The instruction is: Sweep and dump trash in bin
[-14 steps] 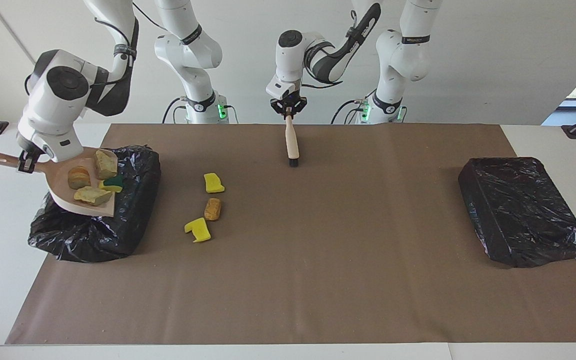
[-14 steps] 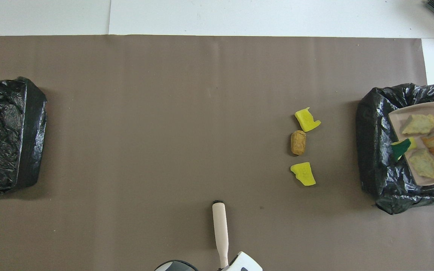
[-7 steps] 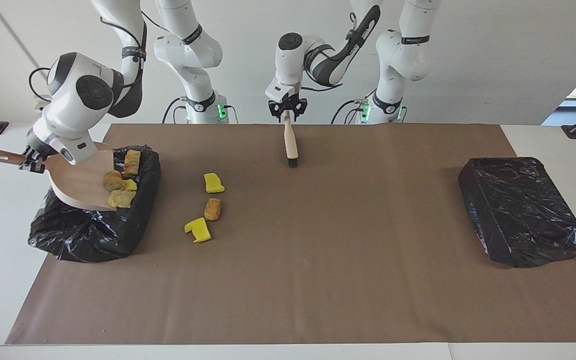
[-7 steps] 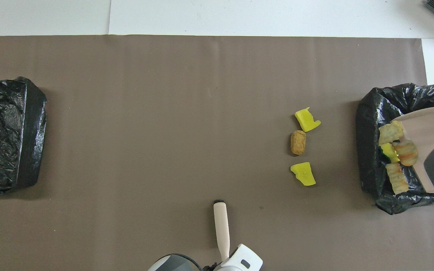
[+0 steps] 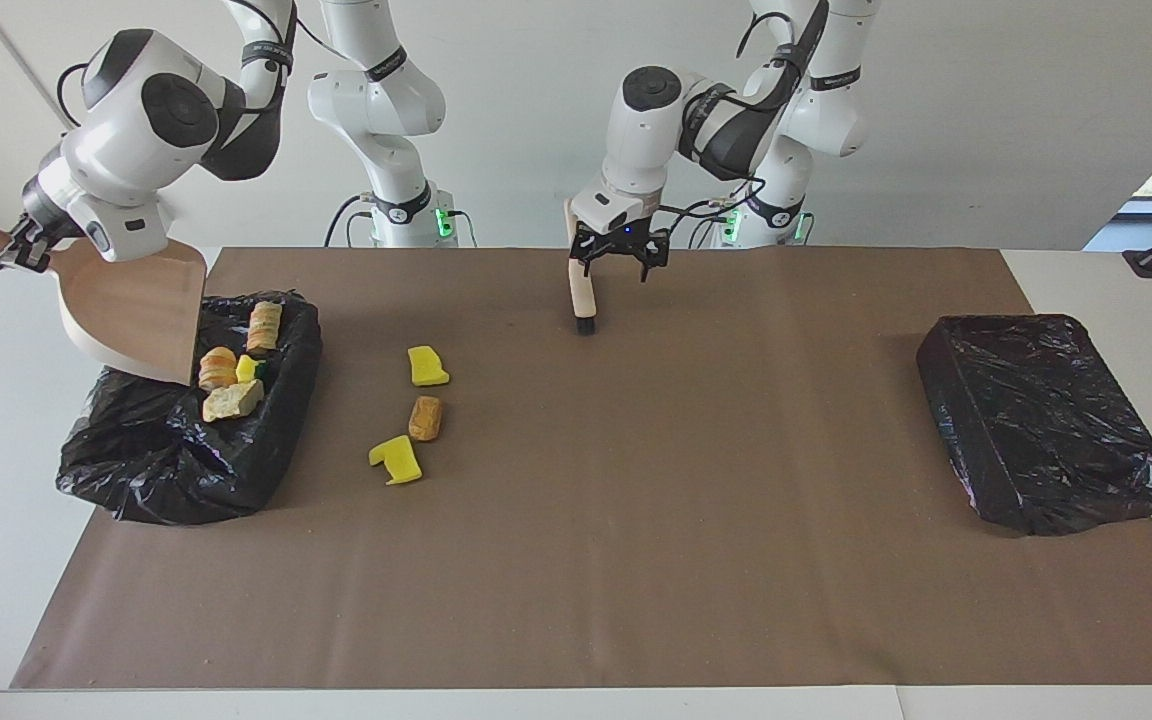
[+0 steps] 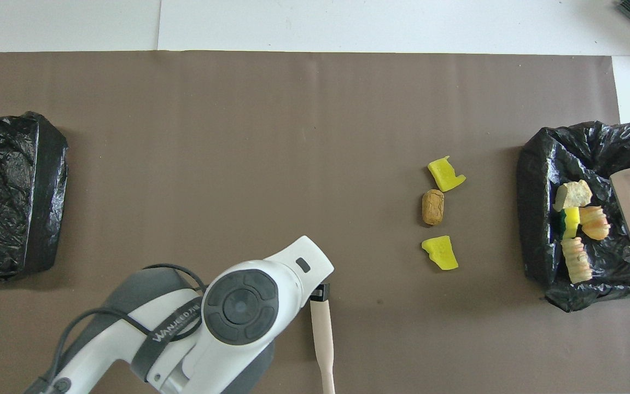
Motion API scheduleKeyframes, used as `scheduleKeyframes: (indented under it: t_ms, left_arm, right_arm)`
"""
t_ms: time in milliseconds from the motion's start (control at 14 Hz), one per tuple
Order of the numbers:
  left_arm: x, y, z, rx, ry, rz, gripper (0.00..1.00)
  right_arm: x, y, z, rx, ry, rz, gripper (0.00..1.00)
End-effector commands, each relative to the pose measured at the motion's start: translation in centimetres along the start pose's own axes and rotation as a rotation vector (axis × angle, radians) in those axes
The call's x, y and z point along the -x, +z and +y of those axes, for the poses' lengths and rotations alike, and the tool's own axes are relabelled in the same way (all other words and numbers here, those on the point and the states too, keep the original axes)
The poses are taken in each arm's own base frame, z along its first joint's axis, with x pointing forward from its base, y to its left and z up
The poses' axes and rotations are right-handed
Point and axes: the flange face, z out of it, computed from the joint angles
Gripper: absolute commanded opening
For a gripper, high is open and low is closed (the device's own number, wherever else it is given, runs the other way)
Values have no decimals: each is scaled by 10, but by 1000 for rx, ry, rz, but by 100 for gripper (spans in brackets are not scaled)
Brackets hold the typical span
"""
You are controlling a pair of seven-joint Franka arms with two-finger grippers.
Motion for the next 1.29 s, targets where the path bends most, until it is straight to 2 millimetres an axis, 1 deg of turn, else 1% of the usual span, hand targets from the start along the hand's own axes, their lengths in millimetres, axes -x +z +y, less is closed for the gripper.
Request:
scheduleKeyframes:
  t_ms: [0,72,143,215,287,358,430,502,573,645,788,860,932,1003,1075,1146,1218]
  left_arm:
    - [-48,-62,-46,-12,90,46,100]
    - [-65,-92,-70,-14,103,64,100]
    - [-76,-117,-95,-17,122,80,100]
    - [-83,-144,-119,-20,154,91,100]
    - [-90,-170,-147,-26,154,109,100]
    - [-96,-193,-182,-35,120,130,100]
    - [-97,-210,-209,-43,107,135,100]
    - [-94,-223,-222,-48,135,126,100]
    - [-91,-235,-233,-53,170,116,100]
    - [-88,-246,-250,-57,180,112,100]
    - [-85,-259,-280,-60,154,109,100]
    - [-83,-265,-290,-62,165,109,100]
    - [-81,-270,-300,-66,178,107,100]
    - [-83,-266,-305,-68,192,90,100]
    - [-84,-264,-306,-67,200,79,100]
    - [-83,-267,-306,-65,198,70,100]
    - [-86,-264,-310,-61,192,43,100]
  right_arm:
    - [11,-21,-14,-56,172,160,0]
    - [1,-31,-15,-82,248,199,0]
    - [-12,-39,-14,-90,321,244,0]
    - [-27,-54,-10,-93,401,312,0]
    - [-42,-68,-6,-113,494,371,0]
    - [-54,-76,-6,-161,609,436,0]
    - [-71,-85,-3,-210,680,479,0]
    - [-92,-101,3,-232,729,503,0]
    - [-110,-109,8,-274,803,522,0]
    - [-130,-124,13,-304,866,543,0]
    - [-169,-153,24,-374,989,578,0]
    - [-194,-167,31,-424,1056,601,0]
    - [-221,-181,44,-464,1126,610,0]
    - [-258,-198,59,-493,1198,618,0]
    - [-291,-216,70,-533,1258,643,0]
    - [-317,-227,82,-577,1290,656,0]
    - [-333,-239,95,-620,1319,673,0]
